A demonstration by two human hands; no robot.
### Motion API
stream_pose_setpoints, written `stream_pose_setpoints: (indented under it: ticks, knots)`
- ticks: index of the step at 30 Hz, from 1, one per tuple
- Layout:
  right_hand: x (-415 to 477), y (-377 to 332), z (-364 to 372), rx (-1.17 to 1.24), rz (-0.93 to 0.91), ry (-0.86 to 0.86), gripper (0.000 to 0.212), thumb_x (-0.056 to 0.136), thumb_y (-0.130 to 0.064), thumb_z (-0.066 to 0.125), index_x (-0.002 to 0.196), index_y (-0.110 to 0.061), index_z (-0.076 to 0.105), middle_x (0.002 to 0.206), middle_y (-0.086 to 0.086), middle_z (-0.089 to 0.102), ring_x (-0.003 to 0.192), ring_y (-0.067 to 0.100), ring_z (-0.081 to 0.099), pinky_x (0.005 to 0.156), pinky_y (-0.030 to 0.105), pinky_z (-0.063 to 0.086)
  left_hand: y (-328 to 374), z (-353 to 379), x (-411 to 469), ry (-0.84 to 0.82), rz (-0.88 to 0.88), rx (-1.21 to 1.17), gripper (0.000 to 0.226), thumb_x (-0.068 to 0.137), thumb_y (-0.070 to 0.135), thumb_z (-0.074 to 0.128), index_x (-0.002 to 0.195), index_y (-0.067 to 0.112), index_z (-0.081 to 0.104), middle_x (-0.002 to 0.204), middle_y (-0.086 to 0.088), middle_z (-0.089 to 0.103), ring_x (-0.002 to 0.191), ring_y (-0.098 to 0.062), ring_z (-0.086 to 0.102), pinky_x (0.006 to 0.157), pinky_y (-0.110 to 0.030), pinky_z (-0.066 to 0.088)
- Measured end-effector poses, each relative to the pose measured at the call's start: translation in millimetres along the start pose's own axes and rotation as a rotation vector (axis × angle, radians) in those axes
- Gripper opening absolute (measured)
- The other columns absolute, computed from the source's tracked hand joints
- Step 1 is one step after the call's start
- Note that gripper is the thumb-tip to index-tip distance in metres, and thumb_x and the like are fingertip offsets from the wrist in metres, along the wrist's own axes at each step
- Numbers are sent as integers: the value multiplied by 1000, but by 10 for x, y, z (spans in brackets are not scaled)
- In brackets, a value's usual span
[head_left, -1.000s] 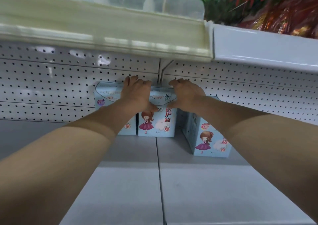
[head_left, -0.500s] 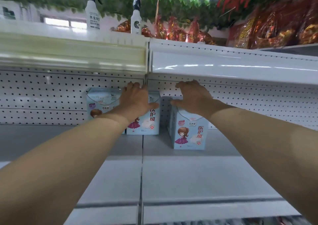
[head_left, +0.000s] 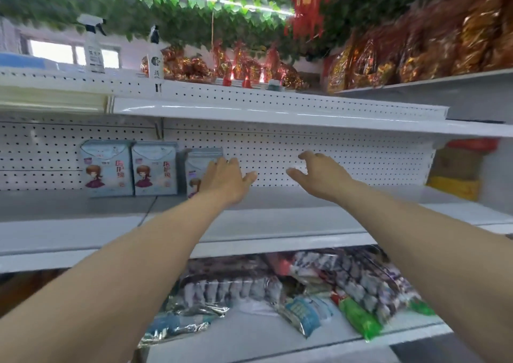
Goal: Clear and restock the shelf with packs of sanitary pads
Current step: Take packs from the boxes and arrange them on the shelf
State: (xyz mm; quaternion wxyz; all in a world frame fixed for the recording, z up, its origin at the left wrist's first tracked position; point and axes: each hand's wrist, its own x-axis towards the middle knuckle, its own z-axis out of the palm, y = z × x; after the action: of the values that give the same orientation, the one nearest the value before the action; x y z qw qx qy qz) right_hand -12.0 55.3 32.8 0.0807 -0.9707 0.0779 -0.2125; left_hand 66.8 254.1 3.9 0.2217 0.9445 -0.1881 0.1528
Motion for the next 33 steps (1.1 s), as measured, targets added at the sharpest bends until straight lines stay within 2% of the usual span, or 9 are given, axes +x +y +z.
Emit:
stream_pose_setpoints:
  ticks: [10,17,23,30,33]
  knots:
    - [-1781,2038,-872,-85,229,-29,68,101,-54,48,153,-14,33,150,14,44,128,32,51,97,41,46,2410,754,-1096,-73,227,-112,67,99,59,39,147,12,38,149,-13,38,138,-32,31,108,-49,39]
    - [-2642,3287,-1129,-90,453,-19,65,97,-49,56,147,-12,39,141,16,52,127,34,51,99,42,46,3612,1497,-1553,-193,333,-115,65,99,60,41,145,15,41,147,-10,40,136,-32,34,103,-50,43]
    - [-3080,4237,-1067,-102,617,-34,66,95,-51,58,147,-14,41,146,14,47,132,33,49,105,40,42,4402,2319,-1676,-302,398,-105,63,98,61,42,142,16,44,146,-8,42,136,-32,35,103,-49,43]
    - [-3162,5672,-798,-107,713,-145,65,98,-46,57,149,-10,40,149,18,44,133,32,48,103,36,40,5330,3554,-1547,-419,407,-123,63,96,62,44,140,16,45,141,-11,44,132,-33,38,100,-47,43]
    - [-3079,6379,-590,-84,735,-193,62,99,-47,56,146,-9,43,145,19,48,130,33,50,99,35,39,5694,4128,-1376,-479,385,-114,64,96,61,44,141,15,44,142,-12,44,132,-34,39,99,-47,43]
